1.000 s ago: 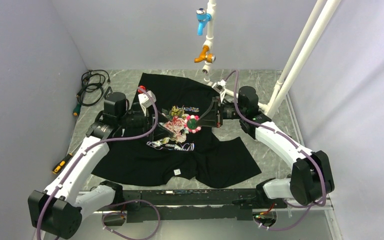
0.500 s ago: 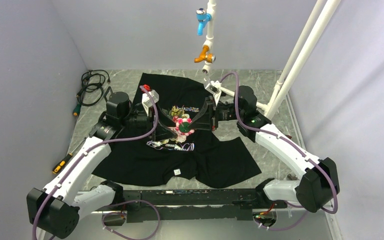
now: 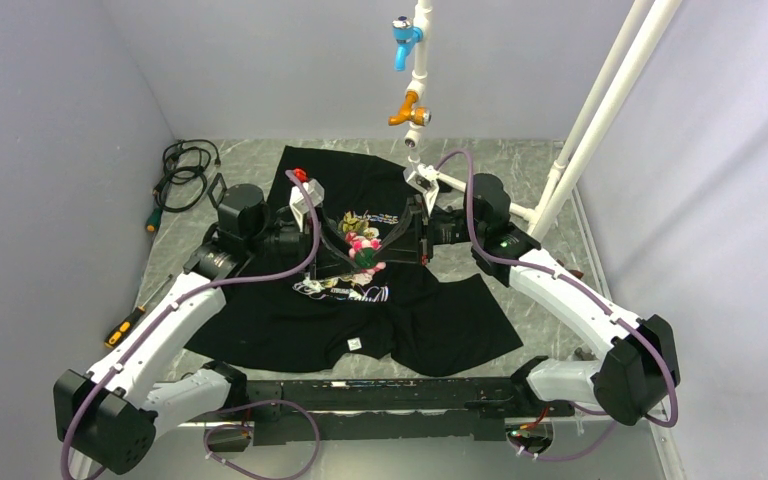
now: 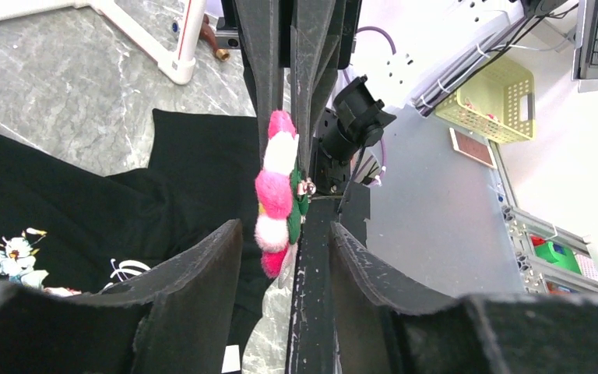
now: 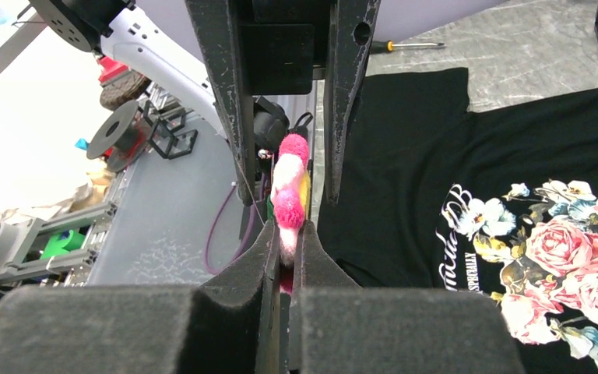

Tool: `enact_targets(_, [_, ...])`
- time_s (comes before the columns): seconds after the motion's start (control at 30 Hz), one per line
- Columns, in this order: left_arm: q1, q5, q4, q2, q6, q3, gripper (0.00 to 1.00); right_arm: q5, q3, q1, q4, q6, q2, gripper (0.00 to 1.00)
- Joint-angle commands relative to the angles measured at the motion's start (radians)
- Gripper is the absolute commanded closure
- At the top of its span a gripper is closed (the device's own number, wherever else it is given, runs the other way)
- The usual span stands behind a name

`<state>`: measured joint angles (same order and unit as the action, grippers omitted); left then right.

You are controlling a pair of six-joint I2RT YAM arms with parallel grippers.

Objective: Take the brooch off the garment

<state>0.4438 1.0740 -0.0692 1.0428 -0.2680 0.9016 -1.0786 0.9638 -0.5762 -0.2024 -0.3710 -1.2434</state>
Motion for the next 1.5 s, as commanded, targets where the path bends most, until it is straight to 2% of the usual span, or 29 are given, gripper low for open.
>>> enact_targets(0.0, [0.004, 0.000, 0.106, 0.002, -0.072, -0.002, 0.52, 0.007, 0.039, -0.009, -0.007, 0.033, 0.019, 1.00])
enact_targets(0.27, [0.008, 0.003, 0.169, 0.009, -0.137, -0.030, 0.64, 0.009, 0.044, -0.011, -0.022, 0.025, 0.009, 1.00])
enact_targets(0.4, [0.013, 0.009, 0.174, 0.010, -0.148, -0.039, 0.77, 0.010, 0.041, -0.010, -0.028, 0.016, 0.012, 1.00])
enact_targets(0.57, [0.013, 0.020, 0.213, 0.019, -0.208, -0.050, 0.81, 0.010, 0.035, -0.010, -0.022, 0.020, 0.017, 0.99])
enact_targets(0.63, [0.013, 0.025, 0.219, 0.024, -0.221, -0.054, 0.91, 0.009, 0.033, -0.011, -0.021, 0.020, 0.019, 0.96])
enact_targets(0.67, [0.013, 0.025, 0.219, 0.026, -0.227, -0.055, 1.00, 0.011, 0.034, -0.011, -0.017, 0.022, 0.019, 0.94])
enact_targets(0.73, [0.013, 0.022, 0.214, 0.029, -0.236, -0.052, 1.00, 0.014, 0.038, -0.009, -0.001, 0.032, 0.019, 0.85])
enact_targets(0.93, [-0.002, 0.001, 0.167, 0.031, -0.261, -0.046, 1.00, 0.034, 0.064, 0.001, 0.127, 0.116, 0.028, 0.46])
enact_targets(1.1, [-0.007, -0.021, 0.159, 0.032, -0.292, -0.048, 1.00, 0.060, 0.064, 0.001, 0.137, 0.119, 0.053, 0.33])
enact_targets(1.17, [-0.007, -0.046, 0.140, 0.035, -0.302, -0.039, 1.00, 0.081, 0.074, -0.004, 0.146, 0.120, 0.056, 0.17])
enact_targets(1.23, [-0.007, -0.062, 0.126, 0.034, -0.305, -0.034, 1.00, 0.114, 0.088, -0.019, 0.166, 0.131, 0.056, 0.13])
enact_targets(1.47, [-0.005, -0.087, 0.138, 0.031, -0.320, -0.032, 1.00, 0.240, 0.136, -0.079, 0.253, 0.201, 0.029, 0.15])
